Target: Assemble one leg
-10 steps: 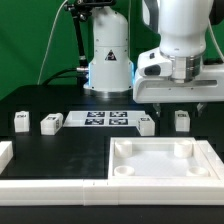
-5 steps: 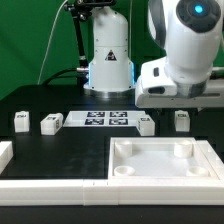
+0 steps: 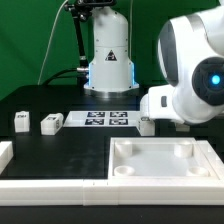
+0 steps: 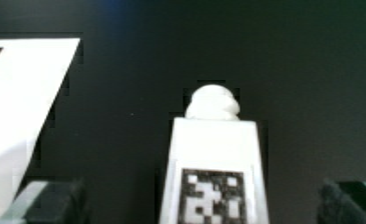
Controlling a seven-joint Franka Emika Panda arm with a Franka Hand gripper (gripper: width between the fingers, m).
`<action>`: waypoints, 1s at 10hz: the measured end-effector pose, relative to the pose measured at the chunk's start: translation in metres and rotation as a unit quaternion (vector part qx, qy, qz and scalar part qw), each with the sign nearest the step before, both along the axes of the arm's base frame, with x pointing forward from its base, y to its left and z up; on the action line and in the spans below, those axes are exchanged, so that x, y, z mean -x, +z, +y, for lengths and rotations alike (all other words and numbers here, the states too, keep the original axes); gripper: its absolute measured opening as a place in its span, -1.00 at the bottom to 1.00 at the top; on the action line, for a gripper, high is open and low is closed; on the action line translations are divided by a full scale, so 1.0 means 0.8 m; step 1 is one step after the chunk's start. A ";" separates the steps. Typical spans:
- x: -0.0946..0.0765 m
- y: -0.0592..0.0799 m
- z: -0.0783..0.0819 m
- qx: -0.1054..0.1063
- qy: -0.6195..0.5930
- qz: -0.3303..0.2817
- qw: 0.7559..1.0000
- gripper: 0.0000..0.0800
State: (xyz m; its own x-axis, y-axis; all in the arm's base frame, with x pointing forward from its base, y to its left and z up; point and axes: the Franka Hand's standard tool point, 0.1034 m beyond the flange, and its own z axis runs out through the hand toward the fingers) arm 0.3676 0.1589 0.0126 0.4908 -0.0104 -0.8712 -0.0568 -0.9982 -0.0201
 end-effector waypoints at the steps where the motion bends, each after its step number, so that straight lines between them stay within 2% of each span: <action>1: 0.001 0.000 0.001 0.000 0.001 -0.001 1.000 0.62; 4: 0.004 -0.005 0.003 0.001 0.002 0.001 1.000 0.62; 5: 0.005 -0.005 0.004 0.002 0.004 0.001 1.000 0.29; 6: 0.005 -0.005 0.004 0.001 0.004 0.001 1.000 0.29; 7: 0.005 -0.005 0.004 0.001 0.004 0.001 1.000 -0.06; 8: 0.005 -0.005 0.004 0.001 0.004 0.001 1.000 -0.28; 10: 0.005 -0.005 0.004 0.001 0.004 0.001 1.000 -0.28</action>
Offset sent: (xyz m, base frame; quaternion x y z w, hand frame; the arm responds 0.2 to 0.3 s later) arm -0.0016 0.0015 -0.0116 -0.0101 0.0140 0.0218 0.9996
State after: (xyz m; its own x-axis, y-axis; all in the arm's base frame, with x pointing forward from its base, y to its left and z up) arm 0.3636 0.1623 0.0084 0.4885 -0.0084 -0.8725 -0.0484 -0.9987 -0.0174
